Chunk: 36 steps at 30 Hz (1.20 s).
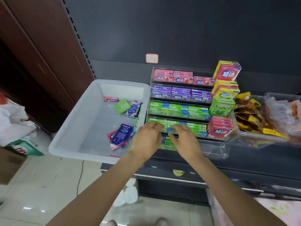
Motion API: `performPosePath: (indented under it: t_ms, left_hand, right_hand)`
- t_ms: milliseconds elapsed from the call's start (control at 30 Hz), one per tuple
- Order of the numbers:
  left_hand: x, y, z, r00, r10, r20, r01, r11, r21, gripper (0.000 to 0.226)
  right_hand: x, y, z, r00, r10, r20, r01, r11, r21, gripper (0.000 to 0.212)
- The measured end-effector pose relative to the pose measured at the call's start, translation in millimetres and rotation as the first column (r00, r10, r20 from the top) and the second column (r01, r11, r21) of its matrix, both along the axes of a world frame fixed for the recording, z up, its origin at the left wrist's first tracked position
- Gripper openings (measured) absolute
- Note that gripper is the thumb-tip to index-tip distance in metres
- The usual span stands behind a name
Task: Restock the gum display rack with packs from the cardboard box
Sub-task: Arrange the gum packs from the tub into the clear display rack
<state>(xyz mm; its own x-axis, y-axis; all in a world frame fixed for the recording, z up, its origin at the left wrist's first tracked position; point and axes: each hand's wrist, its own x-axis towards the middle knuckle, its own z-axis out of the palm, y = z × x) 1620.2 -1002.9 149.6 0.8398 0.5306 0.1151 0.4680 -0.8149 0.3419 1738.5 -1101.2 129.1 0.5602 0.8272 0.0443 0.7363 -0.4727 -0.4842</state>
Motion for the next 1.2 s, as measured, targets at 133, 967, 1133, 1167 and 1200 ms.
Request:
performPosePath:
  t_ms: [133, 967, 1133, 1167, 1200]
  left_hand:
    - [-32.3, 42.4, 24.8, 0.978, 0.167, 0.123, -0.165, 0.986, -0.023, 0.032]
    - [-65.0, 253.5, -80.0, 0.875, 0.075, -0.478, -0.168, 0.973, -0.156, 0.073]
    - [-54.6, 267.0, -69.6, 0.932, 0.192, -0.306, -0.220, 0.974, -0.059, 0.054]
    - [-50.6, 271.7, -68.4, 0.940, 0.205, -0.271, -0.226, 0.973, -0.050, 0.054]
    - [-46.5, 276.0, -67.6, 0.947, 0.208, -0.243, -0.223, 0.974, -0.036, 0.054]
  right_hand:
    - [-20.0, 49.2, 30.8, 0.998, 0.066, 0.000, -0.065, 0.987, 0.148, 0.033]
    - [-65.1, 278.0, -31.9, 0.959, 0.152, 0.238, -0.059, 0.932, -0.358, 0.047]
    - [-60.0, 270.0, -3.1, 0.972, -0.011, 0.236, 0.064, 0.974, -0.219, 0.023]
    - [-59.4, 268.0, 1.1, 0.973, -0.033, 0.230, 0.082, 0.975, -0.207, 0.023]
    - [-58.9, 266.4, 5.0, 0.977, -0.059, 0.207, 0.100, 0.977, -0.190, 0.022]
